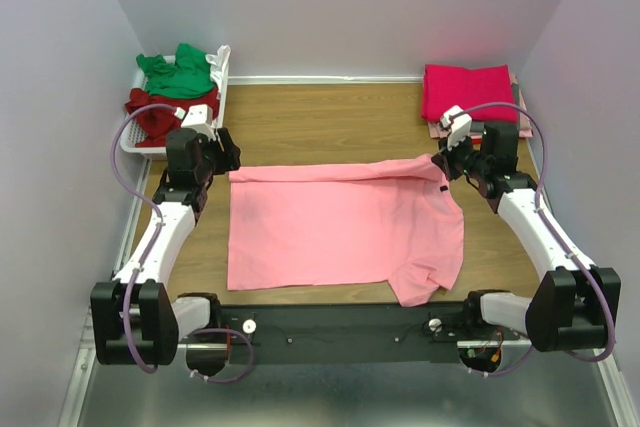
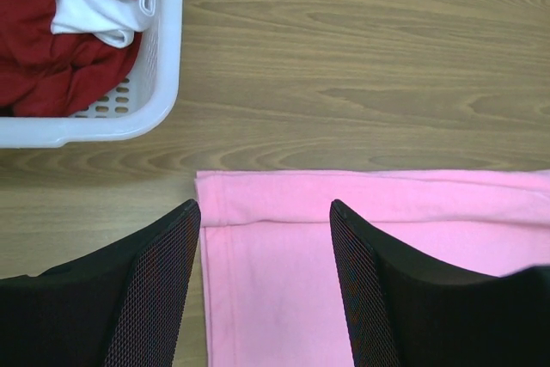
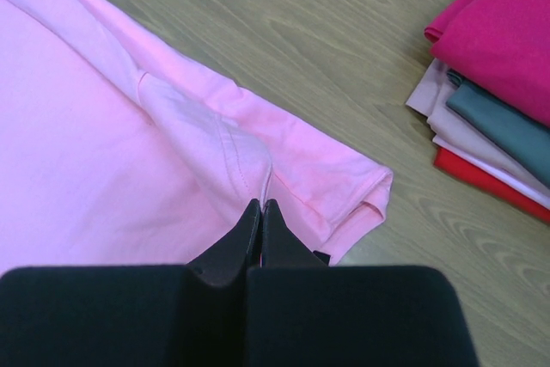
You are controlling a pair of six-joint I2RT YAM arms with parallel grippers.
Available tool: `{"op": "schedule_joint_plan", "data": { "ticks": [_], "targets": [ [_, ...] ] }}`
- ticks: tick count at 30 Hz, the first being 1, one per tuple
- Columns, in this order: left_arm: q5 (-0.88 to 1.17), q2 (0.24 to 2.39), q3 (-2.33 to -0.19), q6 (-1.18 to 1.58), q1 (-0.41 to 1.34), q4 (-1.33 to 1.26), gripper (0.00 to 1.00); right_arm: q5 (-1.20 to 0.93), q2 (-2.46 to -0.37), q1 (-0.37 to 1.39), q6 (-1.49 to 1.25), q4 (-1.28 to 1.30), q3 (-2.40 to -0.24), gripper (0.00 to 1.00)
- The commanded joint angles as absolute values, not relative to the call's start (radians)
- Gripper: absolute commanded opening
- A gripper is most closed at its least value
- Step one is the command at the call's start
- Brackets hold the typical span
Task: Fold and stack the t-shirts
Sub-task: Fold the tshirt
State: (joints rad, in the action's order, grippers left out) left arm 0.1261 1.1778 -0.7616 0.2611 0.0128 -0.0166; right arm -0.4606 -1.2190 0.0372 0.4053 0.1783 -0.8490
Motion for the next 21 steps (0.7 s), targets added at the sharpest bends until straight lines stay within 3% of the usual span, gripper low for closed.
{"op": "schedule_joint_plan", "data": {
  "ticks": [1, 21],
  "targets": [
    [0.167, 1.114, -0.79, 0.161, 0.008, 0.034, 0.69, -0.474, -1.23, 0.031, 0.445, 0.219, -0.838, 0.01],
    [0.238, 0.96, -0.678, 0.17, 0.008, 0.005, 0.69, -0.551, -1.21, 0.031, 0.58, 0.347, -0.818, 0.0]
  ]
}}
